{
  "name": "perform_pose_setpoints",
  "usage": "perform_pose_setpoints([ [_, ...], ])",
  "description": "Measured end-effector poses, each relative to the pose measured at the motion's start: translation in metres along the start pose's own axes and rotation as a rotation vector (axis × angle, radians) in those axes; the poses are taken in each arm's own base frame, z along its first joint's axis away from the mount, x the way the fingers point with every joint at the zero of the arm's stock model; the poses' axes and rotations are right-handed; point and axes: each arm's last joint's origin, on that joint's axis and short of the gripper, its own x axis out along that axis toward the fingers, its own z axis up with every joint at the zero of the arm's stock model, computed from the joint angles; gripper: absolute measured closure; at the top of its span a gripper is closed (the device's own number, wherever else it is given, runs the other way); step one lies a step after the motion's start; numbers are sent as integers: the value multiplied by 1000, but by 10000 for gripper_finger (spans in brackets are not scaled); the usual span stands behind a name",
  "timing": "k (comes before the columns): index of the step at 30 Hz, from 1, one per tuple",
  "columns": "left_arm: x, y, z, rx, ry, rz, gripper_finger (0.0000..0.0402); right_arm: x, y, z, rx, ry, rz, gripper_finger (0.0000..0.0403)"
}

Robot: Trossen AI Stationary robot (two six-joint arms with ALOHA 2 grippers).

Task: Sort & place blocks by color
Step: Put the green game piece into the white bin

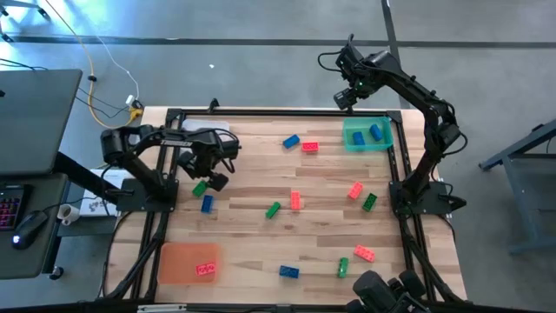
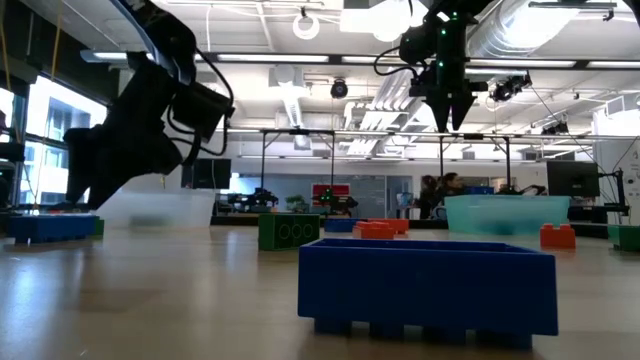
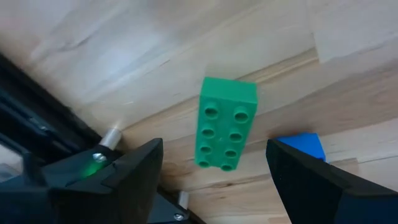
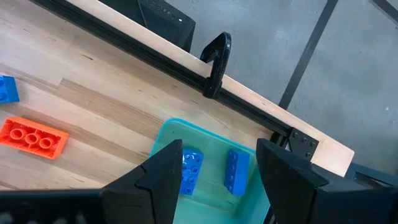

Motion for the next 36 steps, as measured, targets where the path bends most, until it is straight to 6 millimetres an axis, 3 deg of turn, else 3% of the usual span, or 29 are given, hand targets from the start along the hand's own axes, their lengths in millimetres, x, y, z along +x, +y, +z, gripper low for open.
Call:
perform_pose_setpoints([
  [19, 24, -11, 19, 42, 76, 12, 144, 0, 0, 0, 0, 0, -1, 210],
  [24, 26, -12, 21, 65, 68, 15, 186, 0, 0, 0, -5, 0, 0, 210],
  [31, 25, -11, 21, 125, 51, 48, 295, 0, 0, 0, -19, 0, 0, 210],
  [36, 24, -11, 21, 167, 35, 47, 295, 0, 0, 0, -19, 0, 0, 210],
])
